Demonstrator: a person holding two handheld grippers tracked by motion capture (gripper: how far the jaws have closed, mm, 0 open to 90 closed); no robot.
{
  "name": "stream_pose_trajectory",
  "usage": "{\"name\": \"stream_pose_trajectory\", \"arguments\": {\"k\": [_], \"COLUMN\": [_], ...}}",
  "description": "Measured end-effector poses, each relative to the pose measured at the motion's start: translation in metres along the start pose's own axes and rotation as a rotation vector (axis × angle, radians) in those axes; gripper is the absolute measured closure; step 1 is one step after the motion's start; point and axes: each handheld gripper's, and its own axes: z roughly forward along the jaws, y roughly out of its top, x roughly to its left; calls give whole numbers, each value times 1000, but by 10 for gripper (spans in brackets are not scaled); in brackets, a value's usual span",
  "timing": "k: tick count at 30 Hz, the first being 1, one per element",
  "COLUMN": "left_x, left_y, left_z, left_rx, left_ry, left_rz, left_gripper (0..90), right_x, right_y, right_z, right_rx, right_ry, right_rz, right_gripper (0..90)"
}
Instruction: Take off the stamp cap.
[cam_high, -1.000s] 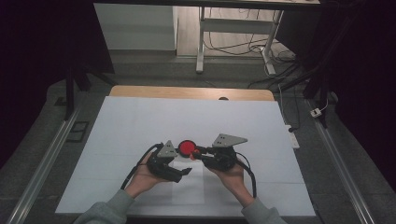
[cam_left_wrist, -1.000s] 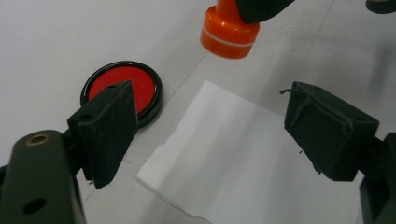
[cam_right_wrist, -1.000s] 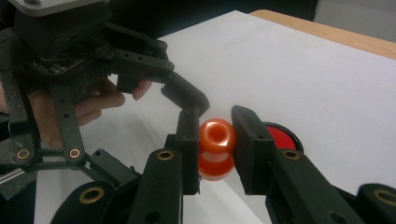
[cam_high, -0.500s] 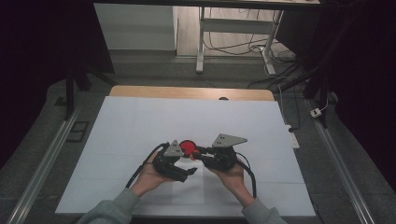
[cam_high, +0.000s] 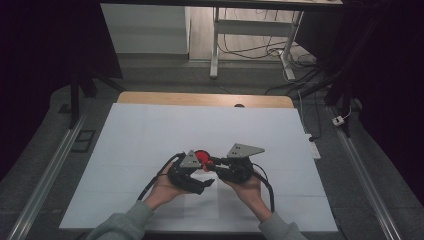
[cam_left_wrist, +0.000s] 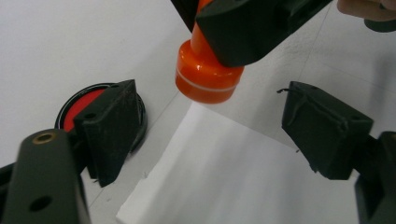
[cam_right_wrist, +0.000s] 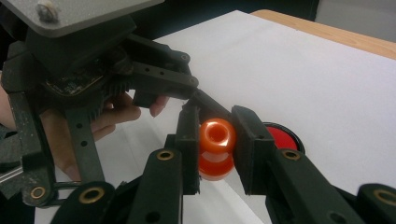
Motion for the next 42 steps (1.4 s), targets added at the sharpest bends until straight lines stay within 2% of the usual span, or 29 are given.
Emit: {"name": "stream_pose_trajectory", "arguments": {"k": [7, 14, 22, 42], "left_x": [0, -1, -1, -3], "left_y": [0, -1, -2, -3], "left_z": [1, -1, -1, 0], "left_rx": [-4, -25, -26, -35], "left_ry": [14, 20, 38, 62], "left_rz": [9, 29, 42, 62], "left_gripper": [248, 364, 443, 539], "right_x": [0, 0, 0, 0], "right_y": [-1, -1, -1, -2], "right_z": [1, 1, 2, 3], "right_rx": [6, 6, 10, 20], "right_ry": [-1, 1, 1, 5], "right_rz": [0, -3, 0, 0], "right_gripper": [718, 718, 718, 717]}}
